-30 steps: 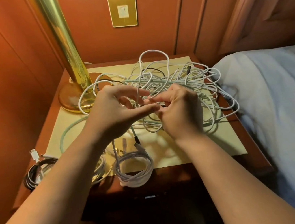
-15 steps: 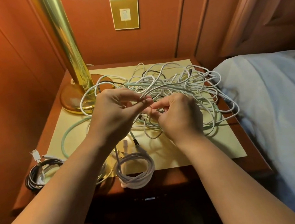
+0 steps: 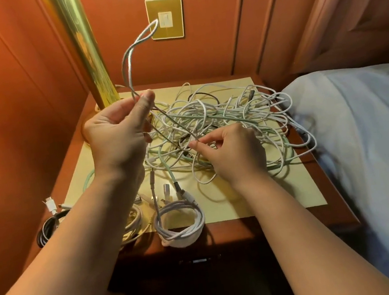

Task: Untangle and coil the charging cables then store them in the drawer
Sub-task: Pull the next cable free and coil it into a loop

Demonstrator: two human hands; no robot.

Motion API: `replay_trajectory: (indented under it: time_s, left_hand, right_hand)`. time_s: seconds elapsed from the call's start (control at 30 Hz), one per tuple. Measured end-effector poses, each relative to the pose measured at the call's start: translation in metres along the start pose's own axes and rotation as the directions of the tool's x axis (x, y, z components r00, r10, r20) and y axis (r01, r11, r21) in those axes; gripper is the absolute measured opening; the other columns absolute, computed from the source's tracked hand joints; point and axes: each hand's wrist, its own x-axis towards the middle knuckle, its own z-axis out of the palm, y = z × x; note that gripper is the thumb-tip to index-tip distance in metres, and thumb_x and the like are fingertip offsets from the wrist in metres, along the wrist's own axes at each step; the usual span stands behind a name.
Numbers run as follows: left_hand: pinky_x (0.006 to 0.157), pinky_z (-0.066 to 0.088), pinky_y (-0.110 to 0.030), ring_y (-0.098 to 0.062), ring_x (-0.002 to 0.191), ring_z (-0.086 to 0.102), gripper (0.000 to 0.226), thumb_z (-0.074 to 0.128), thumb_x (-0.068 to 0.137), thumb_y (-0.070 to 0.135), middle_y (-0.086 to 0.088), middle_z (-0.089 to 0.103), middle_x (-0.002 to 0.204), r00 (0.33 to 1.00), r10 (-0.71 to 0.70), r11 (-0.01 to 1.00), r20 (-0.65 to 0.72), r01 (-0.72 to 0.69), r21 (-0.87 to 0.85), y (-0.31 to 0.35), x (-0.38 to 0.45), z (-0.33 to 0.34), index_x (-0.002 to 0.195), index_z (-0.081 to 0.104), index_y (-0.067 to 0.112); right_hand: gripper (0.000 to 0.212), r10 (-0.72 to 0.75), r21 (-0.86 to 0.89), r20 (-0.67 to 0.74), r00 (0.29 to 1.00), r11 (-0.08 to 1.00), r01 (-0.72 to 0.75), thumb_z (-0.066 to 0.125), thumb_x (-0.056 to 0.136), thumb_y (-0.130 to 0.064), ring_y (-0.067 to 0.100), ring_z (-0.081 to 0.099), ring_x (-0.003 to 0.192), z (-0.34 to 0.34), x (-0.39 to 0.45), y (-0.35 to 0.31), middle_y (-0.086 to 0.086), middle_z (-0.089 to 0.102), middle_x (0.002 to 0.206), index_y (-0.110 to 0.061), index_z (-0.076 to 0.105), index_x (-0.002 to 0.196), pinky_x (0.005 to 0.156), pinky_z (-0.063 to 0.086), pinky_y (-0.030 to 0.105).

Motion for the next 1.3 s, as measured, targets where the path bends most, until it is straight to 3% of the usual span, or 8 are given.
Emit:
replay_trajectory:
  time_s: [0.17,0.3,0.47,0.63,0.77,0.93,1.17,1.3]
  left_hand:
    - [0.061,0.054,-0.020,-0.009,0.074,0.071,0.025,0.088,0.078,0.027,0.001,0.078,0.087,0.967,0.063,0.963,0.247,-0.124,0.238,0.002,0.001,-0.005,0.097,0.078,0.014]
    - [0.058,0.049,-0.022,-0.003,0.068,0.061,0.029,0.087,0.078,0.037,0.009,0.072,0.086,0.907,0.090,0.798,0.411,-0.313,0.515,-0.013,-0.002,-0.003,0.102,0.079,0.022]
    - [0.058,0.038,-0.019,-0.001,0.064,0.050,0.036,0.084,0.079,0.044,0.010,0.059,0.075,0.856,0.166,0.696,0.489,-0.453,0.557,-0.023,-0.004,0.000,0.111,0.079,0.028]
    - [0.059,0.053,-0.037,-0.014,0.069,0.057,0.013,0.084,0.085,0.027,0.011,0.062,0.078,0.796,0.282,0.496,0.535,-0.599,0.629,-0.025,-0.003,-0.001,0.098,0.081,0.029]
    - [0.057,0.054,-0.039,-0.017,0.072,0.059,0.004,0.076,0.091,0.022,0.007,0.063,0.084,0.746,0.354,0.452,0.564,-0.664,0.596,-0.022,-0.006,0.000,0.094,0.078,0.023]
    - [0.066,0.049,-0.022,-0.010,0.078,0.058,0.009,0.072,0.096,0.022,0.002,0.069,0.091,0.834,0.405,0.628,0.375,-0.552,0.549,0.000,0.004,-0.007,0.100,0.076,0.015]
    - [0.073,0.052,-0.030,-0.011,0.082,0.061,0.011,0.069,0.098,0.023,-0.002,0.071,0.093,0.873,0.447,0.760,0.197,-0.486,0.430,0.000,0.005,-0.013,0.100,0.074,0.014]
    - [0.069,0.048,-0.036,-0.016,0.077,0.059,0.010,0.066,0.098,0.032,0.000,0.065,0.087,0.898,0.422,0.876,-0.122,-0.370,0.310,0.006,0.035,-0.028,0.099,0.064,0.022]
  right_hand:
    - [0.032,-0.061,0.045,-0.072,0.996,0.997,0.064,0.077,0.084,-0.063,0.017,0.071,0.076,0.005,0.002,0.004,-0.007,0.077,0.080,-0.033,0.083,0.094,0.064,0.057,0.032]
    - [0.025,-0.157,0.050,-0.172,0.972,0.984,0.168,0.083,0.083,-0.051,0.021,0.067,0.071,0.007,0.003,0.004,-0.007,0.071,0.077,-0.027,0.084,0.091,0.058,0.041,0.027]
    - [0.019,-0.241,0.019,-0.193,0.951,0.968,0.249,0.086,0.083,-0.040,0.024,0.065,0.068,0.006,0.004,0.006,-0.003,0.070,0.076,-0.024,0.085,0.094,0.058,0.037,0.026]
    - [0.016,-0.249,0.046,-0.173,0.953,0.964,0.260,0.085,0.084,-0.040,0.024,0.063,0.067,0.006,0.002,0.003,-0.007,0.064,0.071,-0.027,0.085,0.093,0.056,0.049,0.032]
    - [0.026,-0.153,0.031,-0.111,0.982,0.987,0.158,0.081,0.084,-0.053,0.027,0.065,0.076,0.003,0.001,0.001,-0.005,0.068,0.073,-0.027,0.083,0.090,0.073,0.054,0.040]
    - [0.032,0.042,-0.096,0.037,0.998,0.995,-0.038,0.078,0.080,-0.066,0.023,0.069,0.094,-0.004,-0.001,0.000,-0.007,0.076,0.090,-0.034,0.080,0.088,0.091,0.056,0.051]
    - [0.029,0.151,-0.154,0.049,0.987,0.978,-0.142,0.079,0.079,-0.066,0.022,0.065,0.097,-0.008,-0.003,-0.006,-0.011,0.076,0.100,-0.037,0.079,0.086,0.096,0.053,0.052]
    - [0.032,0.129,-0.163,0.024,0.991,0.979,-0.123,0.076,0.083,-0.065,0.021,0.066,0.098,-0.009,-0.004,-0.007,-0.010,0.076,0.094,-0.037,0.081,0.097,0.103,0.046,0.052]
